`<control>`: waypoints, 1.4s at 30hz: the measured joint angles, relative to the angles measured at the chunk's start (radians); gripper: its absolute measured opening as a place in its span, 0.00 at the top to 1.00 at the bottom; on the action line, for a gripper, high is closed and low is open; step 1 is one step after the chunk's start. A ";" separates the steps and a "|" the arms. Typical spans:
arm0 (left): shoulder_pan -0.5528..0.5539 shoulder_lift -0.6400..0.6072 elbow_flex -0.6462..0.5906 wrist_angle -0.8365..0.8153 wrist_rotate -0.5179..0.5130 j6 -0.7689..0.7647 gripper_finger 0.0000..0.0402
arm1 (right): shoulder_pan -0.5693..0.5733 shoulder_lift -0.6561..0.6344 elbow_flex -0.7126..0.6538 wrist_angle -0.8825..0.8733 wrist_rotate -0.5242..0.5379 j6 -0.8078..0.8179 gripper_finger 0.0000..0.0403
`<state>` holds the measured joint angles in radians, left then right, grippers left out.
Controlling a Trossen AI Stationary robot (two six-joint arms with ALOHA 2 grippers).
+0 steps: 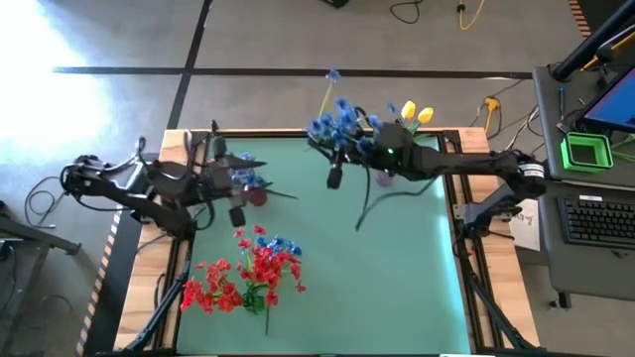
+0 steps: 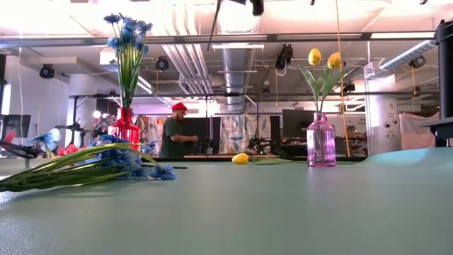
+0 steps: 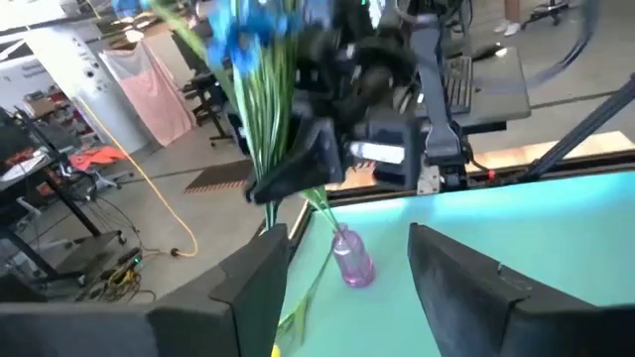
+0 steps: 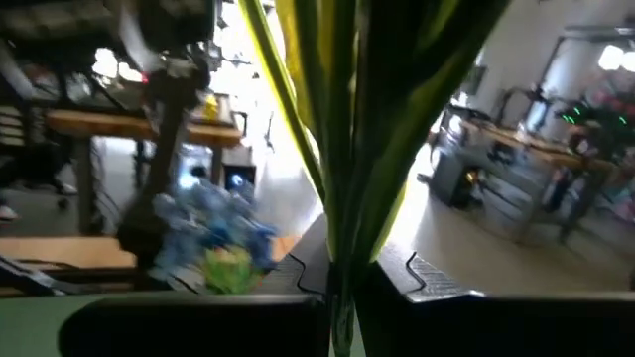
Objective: Sort flowers into vase by color
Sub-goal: Put the top blue flower into the red vase
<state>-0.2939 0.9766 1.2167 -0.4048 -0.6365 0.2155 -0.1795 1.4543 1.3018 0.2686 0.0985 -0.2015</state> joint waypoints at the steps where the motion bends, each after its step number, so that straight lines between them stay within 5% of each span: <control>1: 0.000 -0.019 0.000 -0.013 0.000 0.004 0.52 | -0.020 0.011 0.000 0.005 -0.011 0.000 0.96; 8: 0.001 -0.154 0.000 -0.113 -0.001 0.027 0.52 | -0.163 0.136 0.000 0.108 -0.224 0.114 0.96; 12: 0.001 -0.215 -0.041 -0.197 0.004 -0.020 0.54 | -0.182 0.199 -0.001 0.146 -0.228 0.123 0.96; 21: 0.001 -0.374 -0.247 -0.100 0.080 -0.039 0.61 | -0.154 0.216 0.025 0.161 -0.232 0.136 0.96; 27: 0.000 -0.496 -0.359 -0.083 0.211 -0.057 0.65 | -0.122 0.216 0.030 0.160 -0.230 0.126 0.96; 42: 0.002 -0.698 -0.471 -0.054 0.200 -0.094 0.69 | -0.113 0.272 0.000 0.278 -0.230 0.134 0.96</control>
<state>-0.2924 0.2782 0.7455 -0.4587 -0.4370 0.1218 -0.2924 1.7266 1.3022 0.5467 -0.1310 -0.0671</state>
